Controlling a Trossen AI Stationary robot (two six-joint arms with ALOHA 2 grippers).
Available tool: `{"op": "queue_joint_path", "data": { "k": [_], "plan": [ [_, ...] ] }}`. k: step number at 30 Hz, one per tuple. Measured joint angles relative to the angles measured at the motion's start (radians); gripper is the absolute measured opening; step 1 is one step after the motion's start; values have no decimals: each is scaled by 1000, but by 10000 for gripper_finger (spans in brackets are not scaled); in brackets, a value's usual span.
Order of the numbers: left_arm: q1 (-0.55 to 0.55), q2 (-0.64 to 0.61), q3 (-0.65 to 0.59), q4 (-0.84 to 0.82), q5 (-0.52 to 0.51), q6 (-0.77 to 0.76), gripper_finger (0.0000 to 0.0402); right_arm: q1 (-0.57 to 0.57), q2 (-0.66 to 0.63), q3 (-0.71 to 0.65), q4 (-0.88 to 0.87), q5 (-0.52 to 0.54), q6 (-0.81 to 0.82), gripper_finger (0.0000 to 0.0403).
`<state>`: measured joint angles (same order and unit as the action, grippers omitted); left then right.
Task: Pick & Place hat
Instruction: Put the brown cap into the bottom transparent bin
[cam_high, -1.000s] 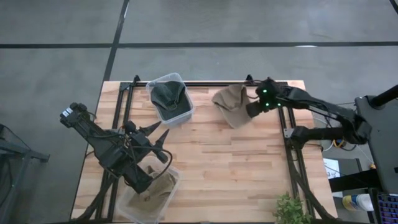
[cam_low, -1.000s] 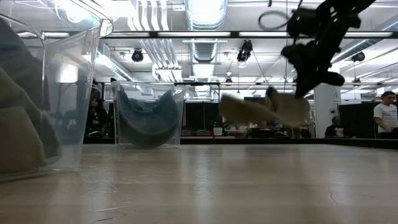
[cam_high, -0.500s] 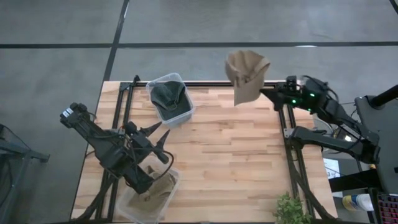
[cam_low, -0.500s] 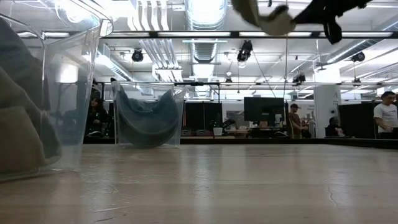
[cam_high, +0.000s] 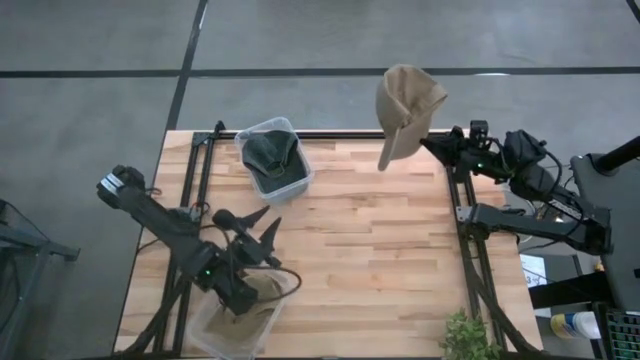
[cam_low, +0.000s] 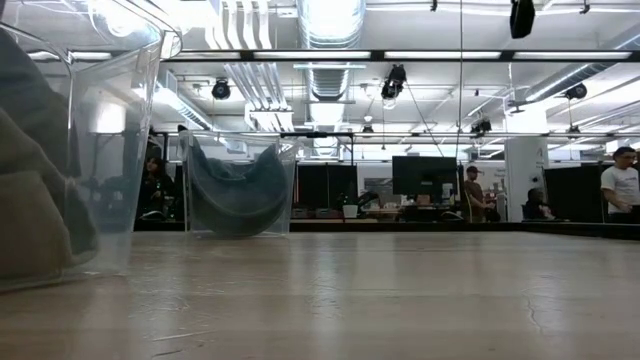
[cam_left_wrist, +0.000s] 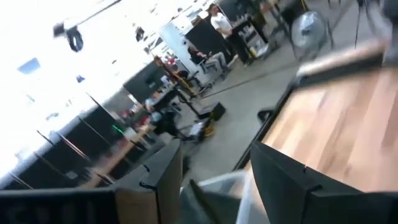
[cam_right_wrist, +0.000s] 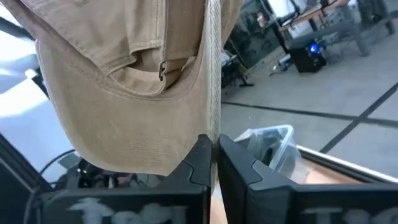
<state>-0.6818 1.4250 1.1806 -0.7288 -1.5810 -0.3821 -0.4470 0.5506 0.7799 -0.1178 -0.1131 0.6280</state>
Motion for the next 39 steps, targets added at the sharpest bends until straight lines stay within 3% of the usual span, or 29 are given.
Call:
{"op": "queue_joint_path", "data": {
  "k": [7, 13, 18, 23, 26, 29, 32, 39],
  "plan": [
    [85, -3, -126, 83, 3, 172, 183, 36, 75, -1, 22, 4, -19, 8],
    [255, -5, -134, 88, 6, 282, 183, 79, 169, -2, 177, 2, -23, 8],
    [377, -5, -129, 210, 65, 310, 183, 88, 236, -2, 278, -11, -56, 8],
    [418, -5, -121, 584, 343, 570, 183, 87, 294, -2, 356, -17, -80, 8],
    [417, -6, -121, 893, 602, 721, 183, 87, 315, -2, 372, -20, -94, 8],
    [412, -6, -121, 1065, 829, 772, 183, 87, 316, -2, 385, -24, -105, 8],
    [418, -6, -121, 1161, 941, 793, 183, 87, 299, -2, 411, -26, -109, 8],
    [438, -6, -121, 1425, 1053, 880, 183, 88, 274, -1, 462, -30, -75, 8]
  ]
}}
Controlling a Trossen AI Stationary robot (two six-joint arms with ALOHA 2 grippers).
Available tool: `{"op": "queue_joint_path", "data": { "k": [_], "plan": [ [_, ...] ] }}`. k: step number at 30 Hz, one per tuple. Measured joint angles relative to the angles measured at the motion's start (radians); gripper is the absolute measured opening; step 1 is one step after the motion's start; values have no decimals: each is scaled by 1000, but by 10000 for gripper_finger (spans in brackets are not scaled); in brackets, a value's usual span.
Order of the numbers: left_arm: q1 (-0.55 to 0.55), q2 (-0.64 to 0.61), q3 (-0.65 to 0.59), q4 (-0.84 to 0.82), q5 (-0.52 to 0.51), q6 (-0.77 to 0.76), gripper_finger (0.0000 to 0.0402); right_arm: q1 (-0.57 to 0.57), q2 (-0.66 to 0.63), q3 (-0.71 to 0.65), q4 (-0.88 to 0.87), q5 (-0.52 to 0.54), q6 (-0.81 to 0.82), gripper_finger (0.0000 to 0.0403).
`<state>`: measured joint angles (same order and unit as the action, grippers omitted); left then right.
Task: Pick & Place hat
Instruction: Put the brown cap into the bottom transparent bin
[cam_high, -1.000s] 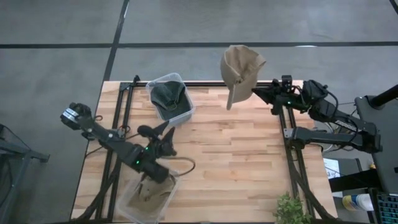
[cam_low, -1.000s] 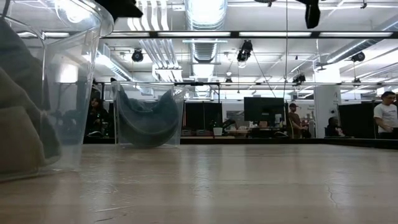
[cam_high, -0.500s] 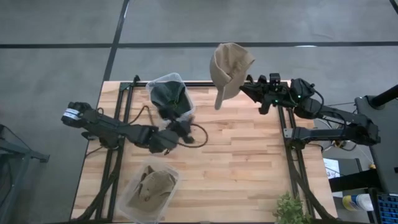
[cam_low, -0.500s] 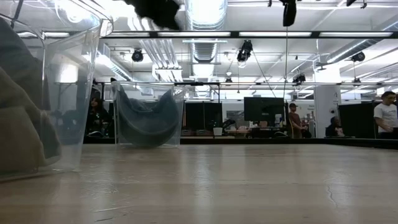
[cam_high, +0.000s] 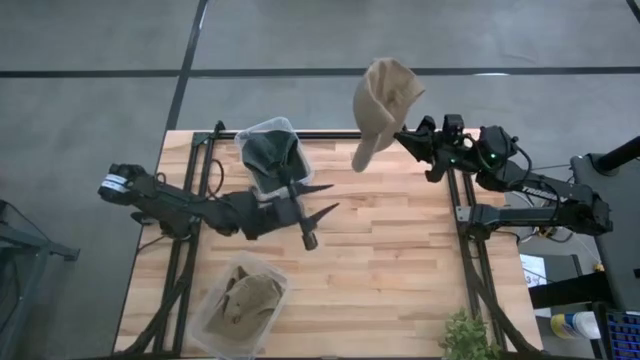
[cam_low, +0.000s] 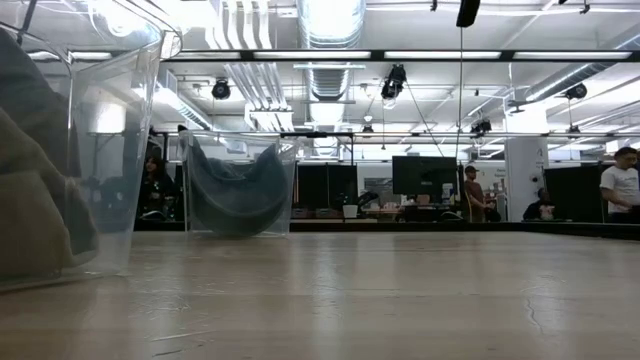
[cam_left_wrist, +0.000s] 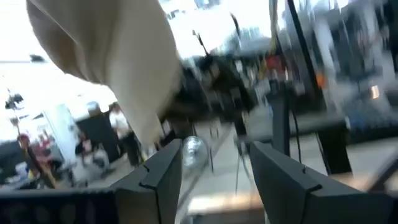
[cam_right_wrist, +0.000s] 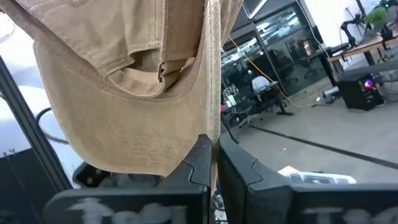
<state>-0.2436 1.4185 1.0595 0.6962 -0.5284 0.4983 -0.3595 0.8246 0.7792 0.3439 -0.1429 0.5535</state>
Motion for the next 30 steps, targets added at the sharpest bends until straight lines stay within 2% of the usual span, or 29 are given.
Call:
{"op": "queue_joint_path", "data": {
  "k": [4, 14, 22, 30],
  "plan": [
    [42, 0, 1, 95, 80, 0, 183, 11, 13, 0, 19, 1, 28, 8],
    [88, 4, 3, 107, 129, -20, 183, 29, 95, 0, 74, 26, 99, 8],
    [105, 4, 20, 108, 121, -13, 183, 29, 184, 0, 167, 12, 142, 8],
    [118, 4, 20, 102, -8, 10, 183, 67, 219, 0, 196, 8, 139, 8]
  ]
}}
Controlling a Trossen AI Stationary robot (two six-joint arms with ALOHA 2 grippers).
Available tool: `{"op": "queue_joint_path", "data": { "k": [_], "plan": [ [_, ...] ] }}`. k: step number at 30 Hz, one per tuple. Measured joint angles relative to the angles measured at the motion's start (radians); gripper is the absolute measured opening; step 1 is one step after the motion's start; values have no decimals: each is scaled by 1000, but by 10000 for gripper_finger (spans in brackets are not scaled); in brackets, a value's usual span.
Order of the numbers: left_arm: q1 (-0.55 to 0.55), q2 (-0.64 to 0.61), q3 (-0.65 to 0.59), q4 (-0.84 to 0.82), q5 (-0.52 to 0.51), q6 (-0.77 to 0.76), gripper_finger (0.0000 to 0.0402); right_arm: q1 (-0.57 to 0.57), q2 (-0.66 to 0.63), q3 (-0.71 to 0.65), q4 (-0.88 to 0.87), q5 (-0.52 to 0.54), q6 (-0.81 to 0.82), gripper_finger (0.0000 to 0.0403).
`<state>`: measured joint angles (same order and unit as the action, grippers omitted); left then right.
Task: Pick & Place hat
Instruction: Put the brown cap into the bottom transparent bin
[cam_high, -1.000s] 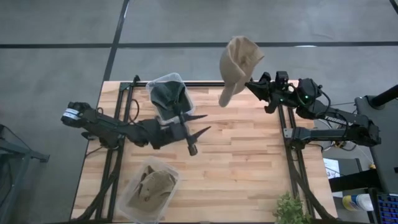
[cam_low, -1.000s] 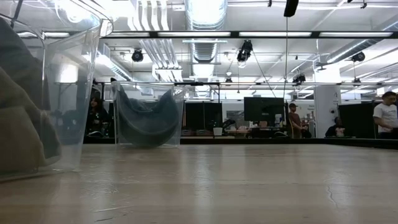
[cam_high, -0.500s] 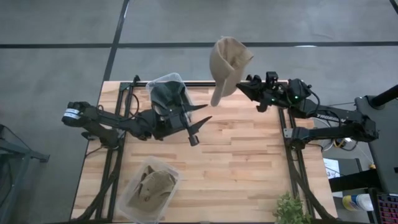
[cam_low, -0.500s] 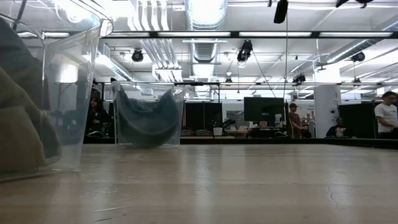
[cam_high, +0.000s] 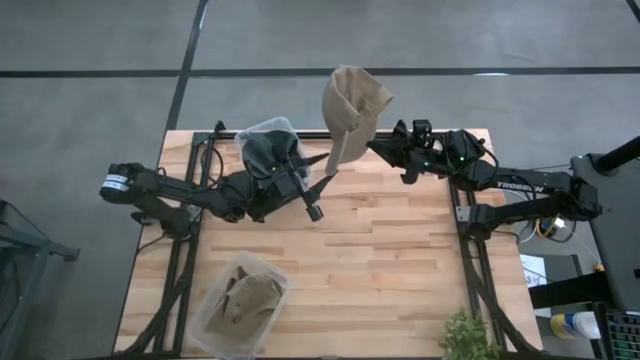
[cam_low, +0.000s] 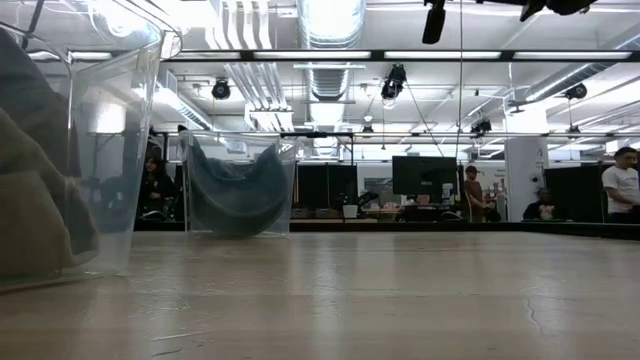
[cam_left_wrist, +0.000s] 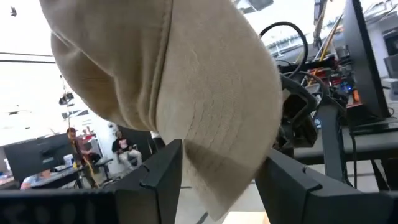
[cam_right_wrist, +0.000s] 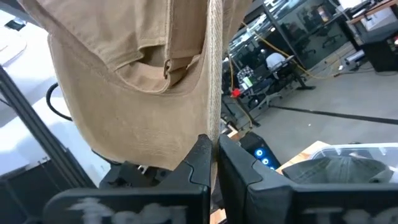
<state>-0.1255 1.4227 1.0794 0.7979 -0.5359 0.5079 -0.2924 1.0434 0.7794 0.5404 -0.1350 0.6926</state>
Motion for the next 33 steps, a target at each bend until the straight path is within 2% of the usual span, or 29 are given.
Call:
{"op": "queue_joint_path", "data": {
  "k": [4, 6, 8, 11, 13, 16, 22, 28, 30, 33],
  "plan": [
    [4, 0, 2, -1, -35, -24, 176, 6, 5, 0, -2, 1, -1, 8],
    [4, 0, 3, 0, -58, -41, 156, 6, 5, 0, -9, 4, -3, 8],
    [4, 0, 3, 1, -84, -55, 118, 6, 5, 0, -10, 4, -8, 9],
    [4, -3, 6, 13, -148, -99, 37, 6, 3, 0, -29, -4, -9, 14],
    [9, -16, 6, -9, -166, -141, 15, 8, 3, 0, -53, -14, -38, 25],
    [-2, -50, 6, -128, -158, -178, 8, 8, -5, -2, -98, -21, -119, 48],
    [-38, -146, 6, -421, -148, -412, 6, 7, -51, -2, -172, -9, -325, 109],
    [-128, -239, 6, -679, -147, -677, 6, 5, -97, -1, -275, 4, -500, 154],
    [-175, -264, 6, -750, -171, -751, 6, 5, -105, -2, -319, 2, -535, 163],
    [-266, -285, 5, -854, -275, -838, 6, 5, -109, -2, -370, 6, -571, 172]
  ]
}}
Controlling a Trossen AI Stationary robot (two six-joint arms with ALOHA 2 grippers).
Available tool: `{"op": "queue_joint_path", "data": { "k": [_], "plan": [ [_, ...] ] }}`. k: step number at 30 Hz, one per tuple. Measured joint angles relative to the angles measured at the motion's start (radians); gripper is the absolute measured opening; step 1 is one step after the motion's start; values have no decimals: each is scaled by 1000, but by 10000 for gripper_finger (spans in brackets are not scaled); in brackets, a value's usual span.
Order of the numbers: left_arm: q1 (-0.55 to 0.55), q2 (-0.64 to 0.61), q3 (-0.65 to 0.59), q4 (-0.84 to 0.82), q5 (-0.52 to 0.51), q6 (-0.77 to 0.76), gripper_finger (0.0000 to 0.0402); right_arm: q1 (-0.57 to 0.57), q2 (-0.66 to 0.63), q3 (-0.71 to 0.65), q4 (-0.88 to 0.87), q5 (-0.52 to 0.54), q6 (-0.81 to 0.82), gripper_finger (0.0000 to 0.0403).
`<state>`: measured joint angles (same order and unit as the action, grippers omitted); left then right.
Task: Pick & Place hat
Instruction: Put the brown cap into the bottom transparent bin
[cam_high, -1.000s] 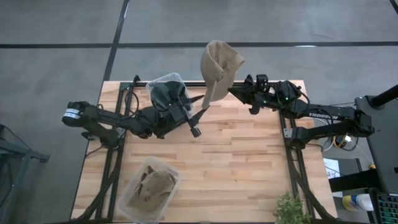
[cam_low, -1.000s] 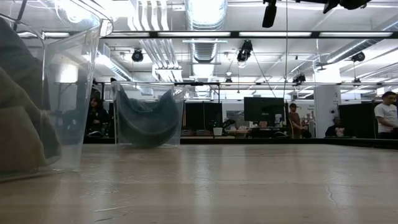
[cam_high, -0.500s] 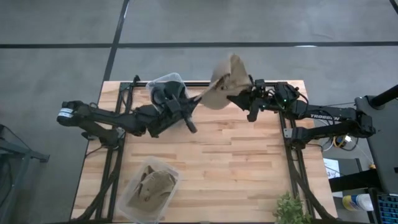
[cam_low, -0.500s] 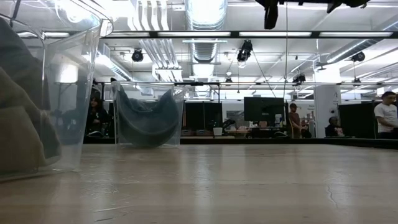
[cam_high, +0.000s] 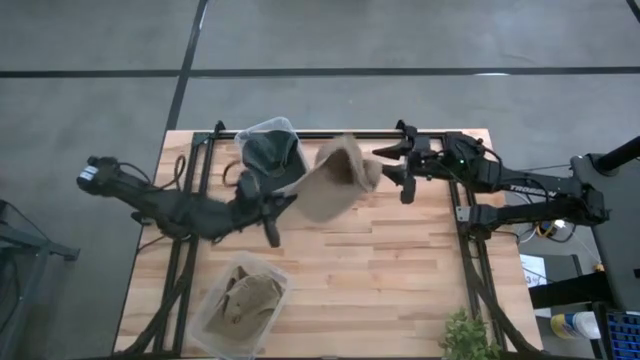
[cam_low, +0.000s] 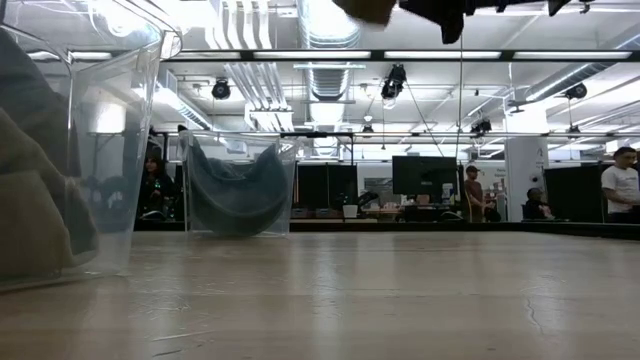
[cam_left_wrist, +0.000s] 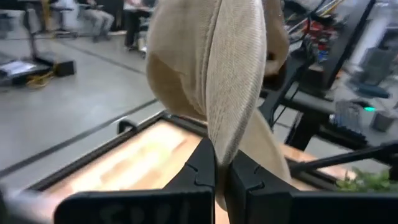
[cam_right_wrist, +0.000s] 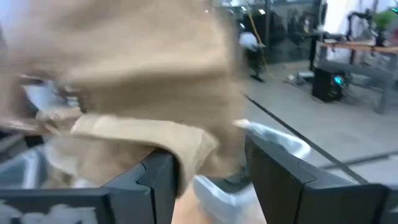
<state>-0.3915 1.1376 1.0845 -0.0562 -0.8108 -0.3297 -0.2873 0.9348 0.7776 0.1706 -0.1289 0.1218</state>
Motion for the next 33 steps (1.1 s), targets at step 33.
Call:
{"op": "queue_joint_path", "data": {
  "k": [33],
  "plan": [
    [-670, 219, 1, -469, -446, -1032, 5, -2, 92, -115, -78, 437, -98, 169]
  ]
}}
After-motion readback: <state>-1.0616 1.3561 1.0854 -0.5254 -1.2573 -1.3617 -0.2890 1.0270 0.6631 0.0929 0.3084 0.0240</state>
